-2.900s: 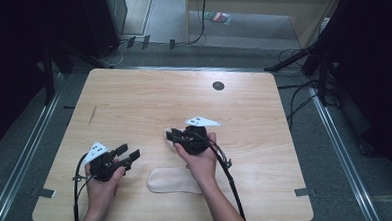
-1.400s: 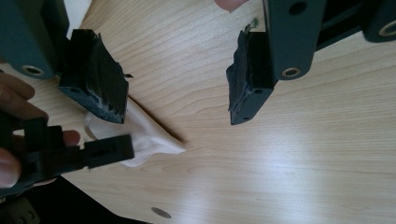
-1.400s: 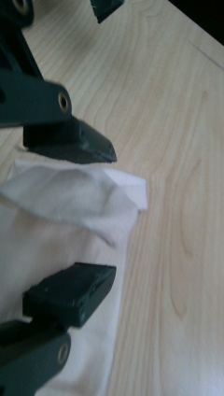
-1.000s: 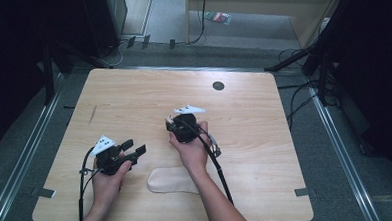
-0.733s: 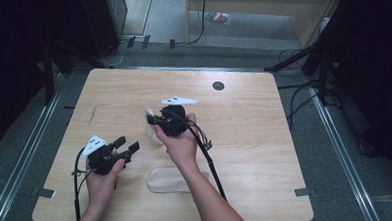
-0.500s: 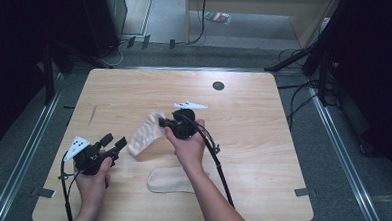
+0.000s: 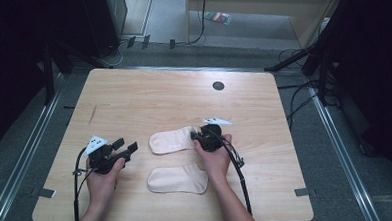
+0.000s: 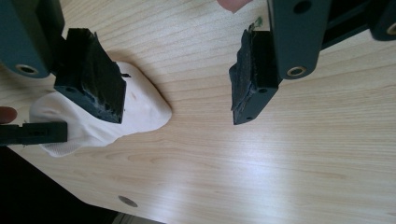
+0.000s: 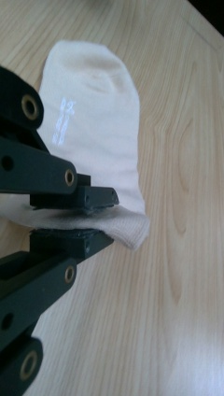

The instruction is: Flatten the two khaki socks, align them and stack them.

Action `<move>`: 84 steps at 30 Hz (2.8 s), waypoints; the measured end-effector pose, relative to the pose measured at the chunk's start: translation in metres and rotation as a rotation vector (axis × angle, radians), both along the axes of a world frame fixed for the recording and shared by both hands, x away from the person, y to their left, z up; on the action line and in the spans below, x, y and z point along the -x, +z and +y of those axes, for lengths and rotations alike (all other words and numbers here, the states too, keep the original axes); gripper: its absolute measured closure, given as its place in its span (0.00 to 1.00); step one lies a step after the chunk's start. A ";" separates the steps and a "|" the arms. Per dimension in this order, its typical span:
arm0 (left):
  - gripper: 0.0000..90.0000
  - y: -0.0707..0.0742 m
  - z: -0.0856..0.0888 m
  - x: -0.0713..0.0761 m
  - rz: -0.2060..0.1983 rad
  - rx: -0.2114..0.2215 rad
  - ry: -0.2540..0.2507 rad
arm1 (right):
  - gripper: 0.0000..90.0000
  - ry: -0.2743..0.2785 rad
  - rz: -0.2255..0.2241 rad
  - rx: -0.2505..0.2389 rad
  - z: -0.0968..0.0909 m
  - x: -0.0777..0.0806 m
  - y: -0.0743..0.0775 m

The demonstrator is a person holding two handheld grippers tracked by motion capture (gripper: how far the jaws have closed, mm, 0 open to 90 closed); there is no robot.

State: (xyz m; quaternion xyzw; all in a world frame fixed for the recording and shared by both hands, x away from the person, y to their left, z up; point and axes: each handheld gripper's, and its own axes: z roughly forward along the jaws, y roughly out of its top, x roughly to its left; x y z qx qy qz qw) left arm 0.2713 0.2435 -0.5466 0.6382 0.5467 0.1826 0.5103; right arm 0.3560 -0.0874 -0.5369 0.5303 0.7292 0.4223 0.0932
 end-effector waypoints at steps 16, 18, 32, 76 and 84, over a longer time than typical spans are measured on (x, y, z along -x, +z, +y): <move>0.41 -0.002 -0.002 -0.002 0.005 -0.007 -0.002 | 0.66 -0.060 -0.037 0.127 -0.027 0.012 -0.002; 0.41 -0.002 -0.002 -0.002 0.004 -0.003 0.000 | 0.65 -0.070 -0.049 0.152 -0.031 0.013 -0.002; 0.55 0.014 -0.011 -0.016 -0.016 0.008 -0.054 | 0.73 -0.055 -0.130 0.099 -0.044 0.008 0.021; 0.99 -0.004 -0.061 -0.054 0.184 -0.193 -0.139 | 0.98 0.050 -0.102 0.233 -0.018 -0.006 -0.006; 1.00 0.006 -0.058 -0.048 0.146 -0.186 -0.162 | 0.99 0.029 -0.100 0.176 -0.026 0.000 0.000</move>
